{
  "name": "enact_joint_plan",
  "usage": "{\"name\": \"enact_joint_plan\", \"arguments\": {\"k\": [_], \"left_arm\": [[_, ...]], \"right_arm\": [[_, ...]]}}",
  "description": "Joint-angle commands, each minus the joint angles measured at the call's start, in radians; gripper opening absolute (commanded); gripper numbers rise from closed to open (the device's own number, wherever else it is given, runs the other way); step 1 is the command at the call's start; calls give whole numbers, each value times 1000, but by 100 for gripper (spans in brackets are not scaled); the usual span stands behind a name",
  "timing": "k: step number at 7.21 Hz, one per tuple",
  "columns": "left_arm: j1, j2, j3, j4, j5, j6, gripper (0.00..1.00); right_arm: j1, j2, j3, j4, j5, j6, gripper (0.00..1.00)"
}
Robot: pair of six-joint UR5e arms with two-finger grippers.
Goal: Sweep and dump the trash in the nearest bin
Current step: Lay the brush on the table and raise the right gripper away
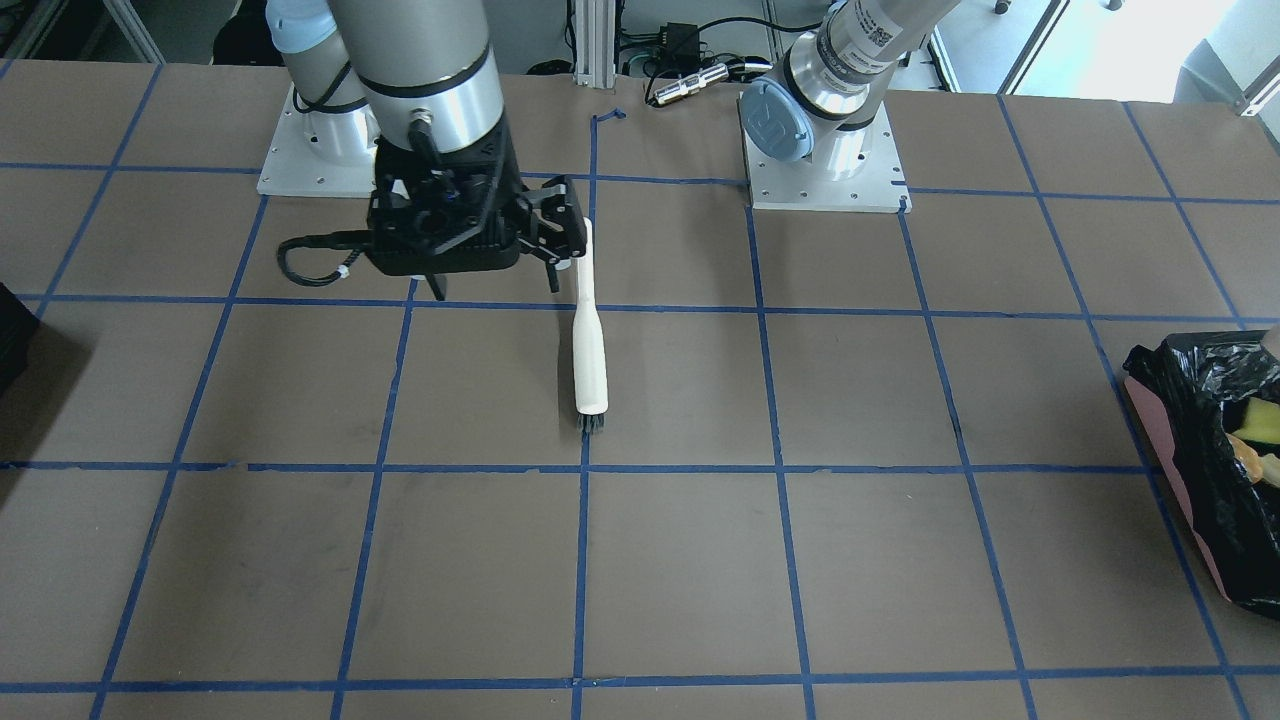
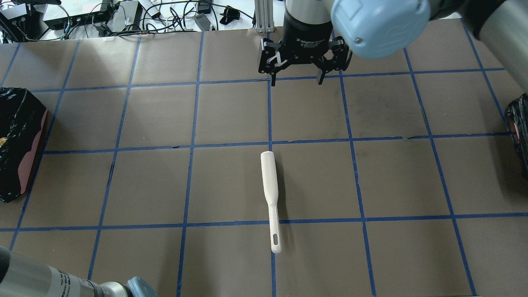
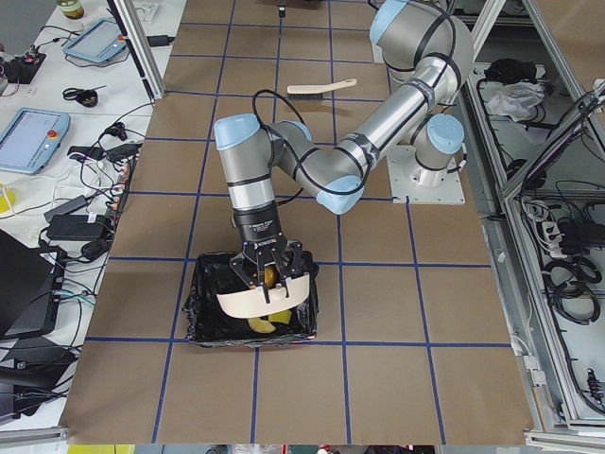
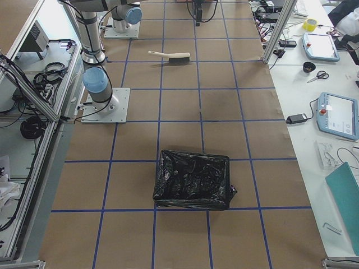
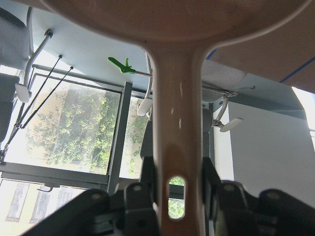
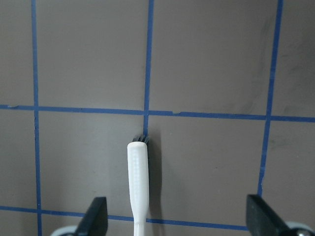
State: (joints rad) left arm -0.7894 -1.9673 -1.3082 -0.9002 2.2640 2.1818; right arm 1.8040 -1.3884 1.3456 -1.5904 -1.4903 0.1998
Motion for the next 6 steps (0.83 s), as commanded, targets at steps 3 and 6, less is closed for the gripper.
{"name": "enact_joint_plan", "arguments": {"k": [3,6], "left_arm": [[-132,120,12,-228,-247,-374,0],[-351,142,-2,-457,-345,-923,0]], "right_arm": [[-139,-37,7,53,-113,-185,100],[-147,-157,154,136,-128,-218,99]]}}
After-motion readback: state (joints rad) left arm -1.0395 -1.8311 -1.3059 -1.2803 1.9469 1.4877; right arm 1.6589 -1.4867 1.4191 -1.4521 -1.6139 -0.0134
